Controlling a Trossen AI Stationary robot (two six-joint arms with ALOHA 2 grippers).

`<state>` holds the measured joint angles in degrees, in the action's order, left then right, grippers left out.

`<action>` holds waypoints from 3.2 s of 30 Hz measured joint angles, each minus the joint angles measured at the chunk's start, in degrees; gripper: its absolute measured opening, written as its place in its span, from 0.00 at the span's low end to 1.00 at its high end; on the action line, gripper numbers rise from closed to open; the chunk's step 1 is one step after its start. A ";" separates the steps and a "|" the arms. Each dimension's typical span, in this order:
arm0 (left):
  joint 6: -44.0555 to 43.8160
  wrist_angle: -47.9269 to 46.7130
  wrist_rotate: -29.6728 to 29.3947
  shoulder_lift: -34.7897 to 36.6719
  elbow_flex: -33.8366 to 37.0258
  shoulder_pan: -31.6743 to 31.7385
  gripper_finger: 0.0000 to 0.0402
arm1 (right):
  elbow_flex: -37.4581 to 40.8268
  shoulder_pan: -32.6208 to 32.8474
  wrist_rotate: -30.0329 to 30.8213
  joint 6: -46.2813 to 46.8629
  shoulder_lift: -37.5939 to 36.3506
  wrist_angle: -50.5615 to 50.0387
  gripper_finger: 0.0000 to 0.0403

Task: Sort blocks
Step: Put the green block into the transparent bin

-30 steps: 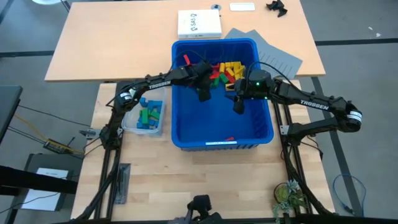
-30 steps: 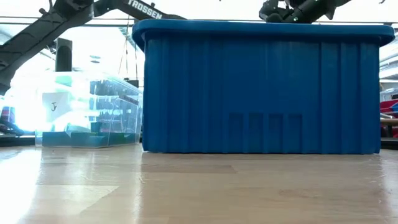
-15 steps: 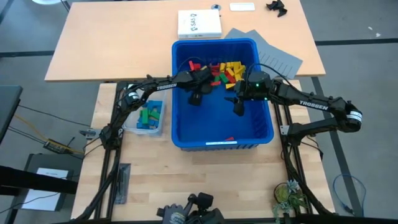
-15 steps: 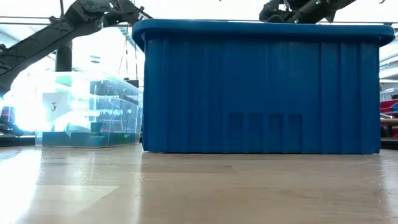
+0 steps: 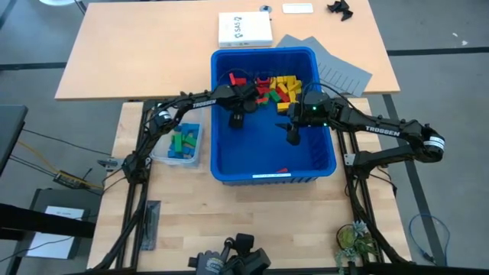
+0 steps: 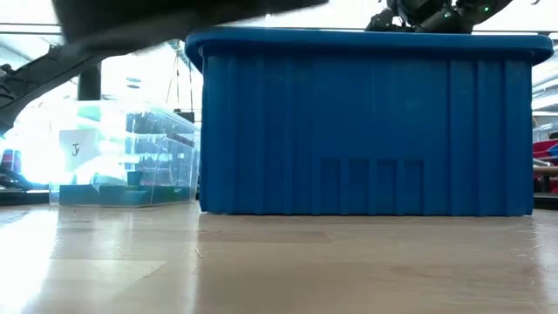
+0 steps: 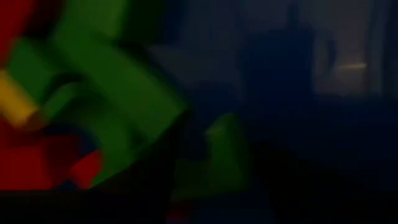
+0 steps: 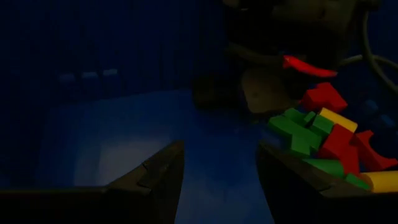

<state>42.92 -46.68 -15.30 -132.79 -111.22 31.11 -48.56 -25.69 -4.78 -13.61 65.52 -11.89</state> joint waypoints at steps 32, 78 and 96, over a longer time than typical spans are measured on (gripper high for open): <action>-16.45 -2.46 1.78 16.24 0.09 -8.16 0.14 | -0.04 0.00 0.25 1.95 -3.55 0.31 0.49; -83.72 -17.53 -9.85 72.46 52.82 -14.36 0.14 | -0.06 -0.02 0.87 7.50 -4.42 4.34 0.49; -79.79 -18.02 -6.53 72.46 46.76 -11.83 0.60 | -0.06 -0.02 0.85 6.23 -4.42 4.33 0.49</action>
<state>-36.87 -64.70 -21.83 -60.34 -64.46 19.29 -48.62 -25.71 -3.92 -7.38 61.10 -7.56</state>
